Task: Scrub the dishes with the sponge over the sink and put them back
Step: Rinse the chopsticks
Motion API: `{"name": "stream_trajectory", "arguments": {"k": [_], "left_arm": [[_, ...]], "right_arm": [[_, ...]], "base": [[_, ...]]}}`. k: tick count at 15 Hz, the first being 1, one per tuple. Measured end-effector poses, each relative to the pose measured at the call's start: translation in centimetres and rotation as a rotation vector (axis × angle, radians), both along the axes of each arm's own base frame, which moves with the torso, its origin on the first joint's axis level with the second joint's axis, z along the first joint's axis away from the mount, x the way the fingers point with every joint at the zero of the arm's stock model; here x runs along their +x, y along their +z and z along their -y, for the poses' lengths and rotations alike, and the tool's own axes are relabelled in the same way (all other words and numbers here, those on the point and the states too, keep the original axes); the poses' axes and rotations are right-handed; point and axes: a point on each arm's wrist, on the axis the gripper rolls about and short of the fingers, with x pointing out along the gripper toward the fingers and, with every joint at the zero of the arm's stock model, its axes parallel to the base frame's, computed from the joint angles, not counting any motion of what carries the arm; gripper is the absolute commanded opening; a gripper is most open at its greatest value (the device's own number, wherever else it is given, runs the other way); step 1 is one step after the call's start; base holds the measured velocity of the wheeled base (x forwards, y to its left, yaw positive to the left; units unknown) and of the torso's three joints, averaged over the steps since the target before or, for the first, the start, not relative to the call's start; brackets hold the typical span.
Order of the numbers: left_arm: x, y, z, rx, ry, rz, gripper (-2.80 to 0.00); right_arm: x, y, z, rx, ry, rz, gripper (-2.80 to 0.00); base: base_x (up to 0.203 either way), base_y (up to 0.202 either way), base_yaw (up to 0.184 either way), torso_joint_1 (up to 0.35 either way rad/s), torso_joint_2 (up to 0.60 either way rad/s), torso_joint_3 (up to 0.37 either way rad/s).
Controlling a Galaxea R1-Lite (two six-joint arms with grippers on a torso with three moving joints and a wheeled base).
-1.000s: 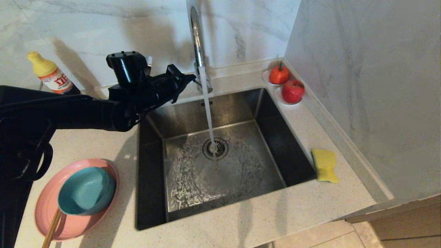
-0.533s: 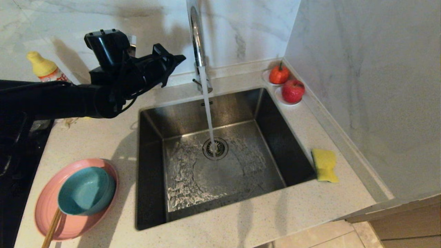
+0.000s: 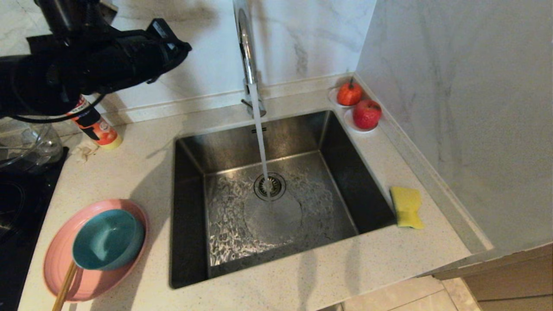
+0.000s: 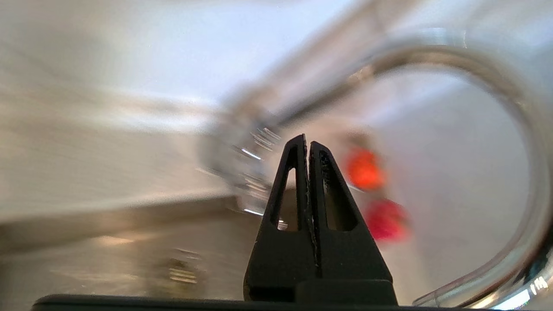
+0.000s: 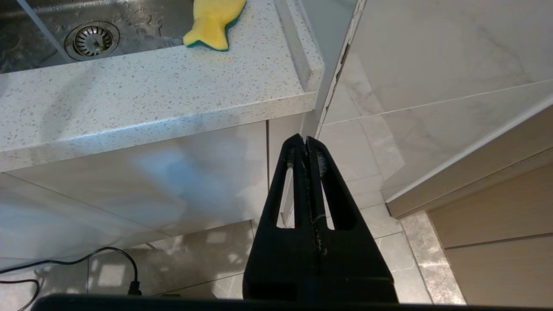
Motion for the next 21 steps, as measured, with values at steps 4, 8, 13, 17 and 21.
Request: {"name": "stream_trajectory", "arguments": {"k": [4, 8, 13, 17, 21], "left_arm": [[-7.4, 2.4, -1.6, 0.185, 0.166, 0.04, -2.8], [-16.7, 1.2, -3.7, 0.334, 0.342, 0.04, -2.8], [-27.1, -4.6, -6.2, 0.403, 0.473, 0.017, -2.8], [-33.4, -10.8, -7.3, 0.423, 0.585, 0.013, -2.8], [-36.7, -17.6, -7.2, 0.445, 0.53, 0.033, -2.8]], "right_arm": [[0.0, 0.0, 0.0, 0.0, 0.0, 0.0, -2.8], [0.0, 0.0, 0.0, 0.0, 0.0, 0.0, -2.8], [0.0, 0.0, 0.0, 0.0, 0.0, 0.0, -2.8], [0.0, 0.0, 0.0, 0.0, 0.0, 0.0, -2.8], [0.0, 0.0, 0.0, 0.0, 0.0, 0.0, -2.8]], "base": [[0.0, 0.0, 0.0, 0.0, 0.0, 0.0], [0.0, 0.0, 0.0, 0.0, 0.0, 0.0], [0.0, 0.0, 0.0, 0.0, 0.0, 0.0], [0.0, 0.0, 0.0, 0.0, 0.0, 0.0], [0.0, 0.0, 0.0, 0.0, 0.0, 0.0]]}}
